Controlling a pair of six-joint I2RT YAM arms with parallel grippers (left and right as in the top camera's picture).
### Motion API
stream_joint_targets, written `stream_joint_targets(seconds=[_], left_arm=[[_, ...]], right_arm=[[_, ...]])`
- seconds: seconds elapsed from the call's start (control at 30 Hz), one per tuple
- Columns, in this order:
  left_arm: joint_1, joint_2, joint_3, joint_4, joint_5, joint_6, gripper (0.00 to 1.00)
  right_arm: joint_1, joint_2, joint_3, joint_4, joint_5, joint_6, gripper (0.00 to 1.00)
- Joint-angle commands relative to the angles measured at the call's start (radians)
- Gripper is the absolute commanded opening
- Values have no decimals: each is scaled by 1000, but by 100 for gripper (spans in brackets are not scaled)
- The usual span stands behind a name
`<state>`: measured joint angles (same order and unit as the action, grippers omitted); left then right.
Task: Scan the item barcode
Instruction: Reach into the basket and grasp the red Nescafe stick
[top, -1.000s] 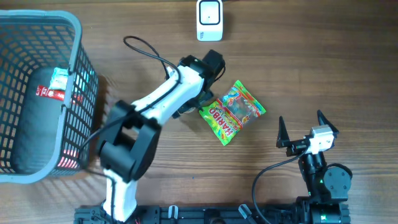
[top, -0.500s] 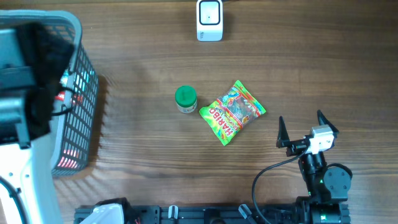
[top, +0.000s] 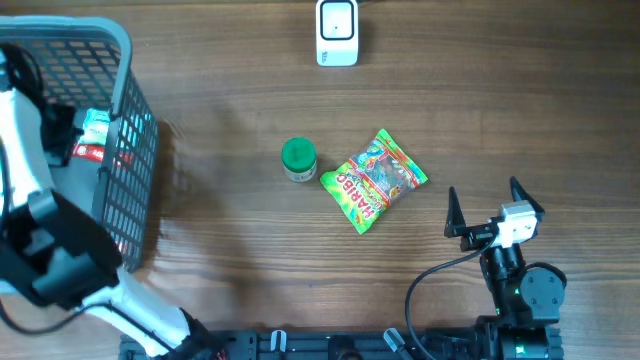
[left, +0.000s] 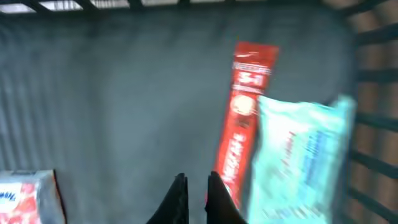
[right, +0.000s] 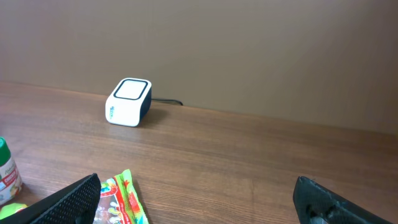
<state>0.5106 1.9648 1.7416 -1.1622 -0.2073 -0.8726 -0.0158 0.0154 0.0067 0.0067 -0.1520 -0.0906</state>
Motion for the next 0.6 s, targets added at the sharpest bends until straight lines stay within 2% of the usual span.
stream_joint_targets(seconds=[0.0,0.07,0.13,0.17,0.23,0.27,0.37,0.57], left_arm=[[-6,121,-7,15,-45,60,4],[-11,164,-7,45,-23,121,4],[-14,200,-7,98,80,245,4],[-15,209,-7,120,126,293,11],[-16,223,-7,157,188,353,39],[-16,224,-7,162,188,353,47],[-16,225,-7,172,188,354,50],[-16,225,-9,153,169,532,52]], right_arm=[[5,-5,-2,3,7,14,100],[5,-5,-2,3,7,14,100],[5,-5,-2,3,7,14,100],[5,-5,-2,3,7,14,100],[5,-5,-2,3,7,14,100],[5,-5,-2,3,7,14,100],[5,-5,-2,3,7,14,100],[5,-5,-2,3,7,14,100]])
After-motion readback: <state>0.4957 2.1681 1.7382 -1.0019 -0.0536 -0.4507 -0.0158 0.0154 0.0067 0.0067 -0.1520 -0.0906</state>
